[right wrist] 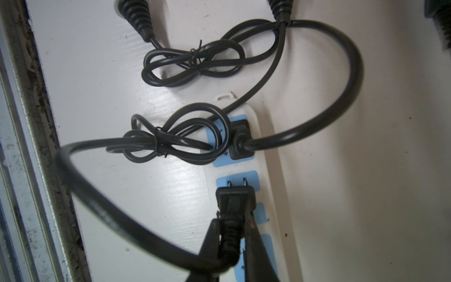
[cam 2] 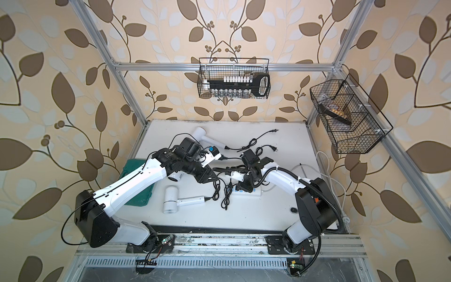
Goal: Charge the blow dryers
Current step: Insert the plug into the socket.
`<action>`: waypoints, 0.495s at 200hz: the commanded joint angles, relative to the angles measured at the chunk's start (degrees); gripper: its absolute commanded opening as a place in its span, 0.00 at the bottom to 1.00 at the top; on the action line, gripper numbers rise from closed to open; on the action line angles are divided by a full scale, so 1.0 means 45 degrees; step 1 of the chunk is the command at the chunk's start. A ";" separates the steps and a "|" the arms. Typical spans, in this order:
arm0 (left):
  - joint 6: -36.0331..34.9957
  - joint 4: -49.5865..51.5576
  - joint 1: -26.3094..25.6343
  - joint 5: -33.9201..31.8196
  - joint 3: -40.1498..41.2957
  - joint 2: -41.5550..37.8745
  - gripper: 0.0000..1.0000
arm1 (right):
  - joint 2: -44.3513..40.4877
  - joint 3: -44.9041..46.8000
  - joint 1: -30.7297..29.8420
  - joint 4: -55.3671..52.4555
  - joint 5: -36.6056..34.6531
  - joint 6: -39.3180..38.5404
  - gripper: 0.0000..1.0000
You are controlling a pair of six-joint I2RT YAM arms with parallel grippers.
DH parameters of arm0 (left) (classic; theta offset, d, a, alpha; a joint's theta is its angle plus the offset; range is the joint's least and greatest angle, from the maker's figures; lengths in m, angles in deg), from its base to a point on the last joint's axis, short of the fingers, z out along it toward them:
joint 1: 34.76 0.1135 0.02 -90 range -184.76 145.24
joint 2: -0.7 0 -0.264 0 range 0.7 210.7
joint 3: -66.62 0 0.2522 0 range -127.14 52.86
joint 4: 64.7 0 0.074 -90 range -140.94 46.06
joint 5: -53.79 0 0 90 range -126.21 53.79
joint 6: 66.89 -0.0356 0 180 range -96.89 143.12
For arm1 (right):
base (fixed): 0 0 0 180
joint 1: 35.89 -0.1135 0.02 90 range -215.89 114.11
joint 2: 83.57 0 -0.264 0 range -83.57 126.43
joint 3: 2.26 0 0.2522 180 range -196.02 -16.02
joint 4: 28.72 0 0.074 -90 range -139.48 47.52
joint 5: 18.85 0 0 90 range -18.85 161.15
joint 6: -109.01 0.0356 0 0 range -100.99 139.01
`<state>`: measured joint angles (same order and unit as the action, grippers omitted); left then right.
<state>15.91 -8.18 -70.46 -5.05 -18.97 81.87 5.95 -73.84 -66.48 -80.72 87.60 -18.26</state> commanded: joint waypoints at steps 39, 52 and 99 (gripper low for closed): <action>0.0019 -0.0008 -0.0128 0.0283 -0.0076 -0.0141 0.34 | 0.0998 -0.0197 -0.0676 -0.0516 -0.0552 0.0287 0.00; 0.0023 -0.0011 -0.0117 0.0278 -0.0077 -0.0164 0.34 | 0.1097 -0.0197 -0.0732 -0.0507 -0.0598 0.0288 0.00; 0.0020 -0.0011 -0.0128 0.0264 -0.0072 -0.0185 0.35 | 0.1236 -0.0193 -0.0902 -0.0741 -0.1179 0.0154 0.00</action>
<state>15.89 -8.14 -70.46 -5.08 -18.97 81.87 9.51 -75.83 -69.54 -79.89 84.56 -16.95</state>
